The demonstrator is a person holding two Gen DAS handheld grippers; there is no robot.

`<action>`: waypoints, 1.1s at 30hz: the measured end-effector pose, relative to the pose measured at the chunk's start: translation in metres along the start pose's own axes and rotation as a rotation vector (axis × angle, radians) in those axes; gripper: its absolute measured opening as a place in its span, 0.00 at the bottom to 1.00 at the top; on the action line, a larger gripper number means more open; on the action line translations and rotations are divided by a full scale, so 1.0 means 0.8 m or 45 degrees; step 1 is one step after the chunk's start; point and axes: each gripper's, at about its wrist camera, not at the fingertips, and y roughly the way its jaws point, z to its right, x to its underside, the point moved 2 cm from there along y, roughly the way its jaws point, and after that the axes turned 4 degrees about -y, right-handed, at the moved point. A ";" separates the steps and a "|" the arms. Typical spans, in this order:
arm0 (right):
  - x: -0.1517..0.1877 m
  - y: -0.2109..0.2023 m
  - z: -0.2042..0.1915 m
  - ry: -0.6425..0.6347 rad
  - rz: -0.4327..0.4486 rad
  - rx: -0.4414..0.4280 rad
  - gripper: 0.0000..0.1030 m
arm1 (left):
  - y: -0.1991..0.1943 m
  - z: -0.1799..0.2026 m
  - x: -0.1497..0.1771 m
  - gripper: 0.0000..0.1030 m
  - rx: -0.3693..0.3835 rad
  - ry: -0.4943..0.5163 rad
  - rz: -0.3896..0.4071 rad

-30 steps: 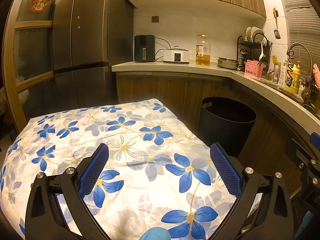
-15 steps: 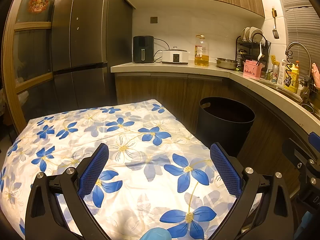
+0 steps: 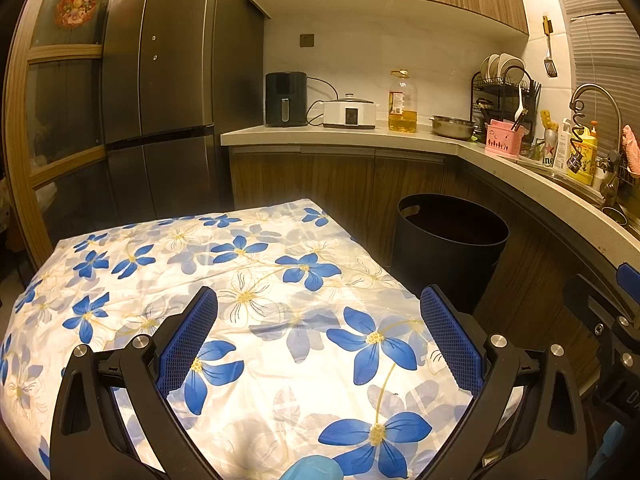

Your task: Collect trash

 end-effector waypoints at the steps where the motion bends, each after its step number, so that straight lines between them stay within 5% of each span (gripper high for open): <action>1: 0.000 0.000 0.001 -0.001 0.000 0.000 0.95 | 0.000 -0.001 0.000 0.94 0.000 -0.001 -0.001; 33: 0.000 0.000 -0.004 0.005 0.002 -0.001 0.95 | -0.005 0.002 -0.004 0.94 0.007 0.003 0.009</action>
